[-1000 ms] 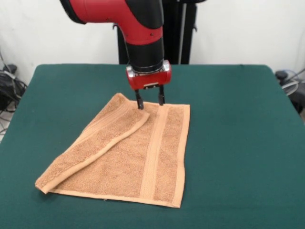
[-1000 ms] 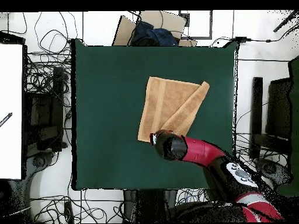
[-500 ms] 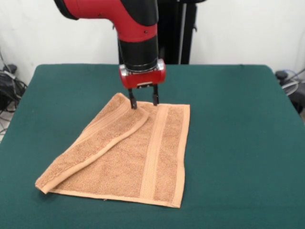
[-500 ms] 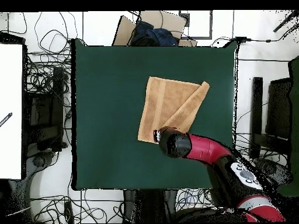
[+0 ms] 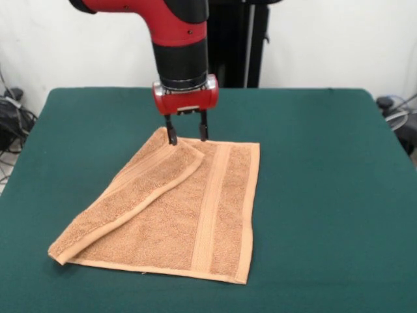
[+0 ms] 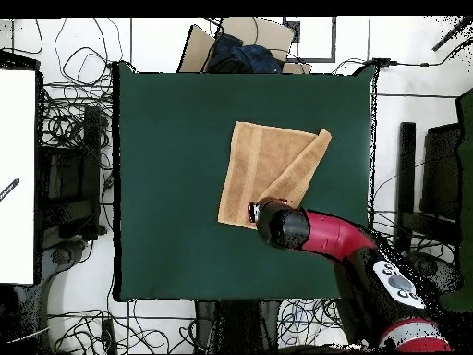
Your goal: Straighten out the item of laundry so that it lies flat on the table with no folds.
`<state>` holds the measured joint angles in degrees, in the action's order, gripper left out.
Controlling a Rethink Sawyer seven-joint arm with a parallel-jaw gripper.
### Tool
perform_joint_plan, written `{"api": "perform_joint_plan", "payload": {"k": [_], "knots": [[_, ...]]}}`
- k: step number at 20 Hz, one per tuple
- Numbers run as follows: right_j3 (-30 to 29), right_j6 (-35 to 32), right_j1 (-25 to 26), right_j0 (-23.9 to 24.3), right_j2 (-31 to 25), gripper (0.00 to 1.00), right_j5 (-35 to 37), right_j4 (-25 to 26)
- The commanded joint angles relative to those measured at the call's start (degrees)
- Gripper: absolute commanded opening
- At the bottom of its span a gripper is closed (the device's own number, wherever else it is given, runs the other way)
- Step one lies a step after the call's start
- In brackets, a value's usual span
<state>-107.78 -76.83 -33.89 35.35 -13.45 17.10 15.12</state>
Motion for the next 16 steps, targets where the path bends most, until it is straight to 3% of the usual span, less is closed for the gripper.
{"api": "perform_joint_plan", "payload": {"k": [1,11,16], "knots": [[4.8,-5.4,4.0,-1.2,-1.3,1.00,2.5,0.3],[7.4,-5.0,7.9,-1.3,-1.2,1.00,2.3,0.7],[6.1,-5.8,6.3,-1.7,-0.9,1.00,0.8,1.2]]}}
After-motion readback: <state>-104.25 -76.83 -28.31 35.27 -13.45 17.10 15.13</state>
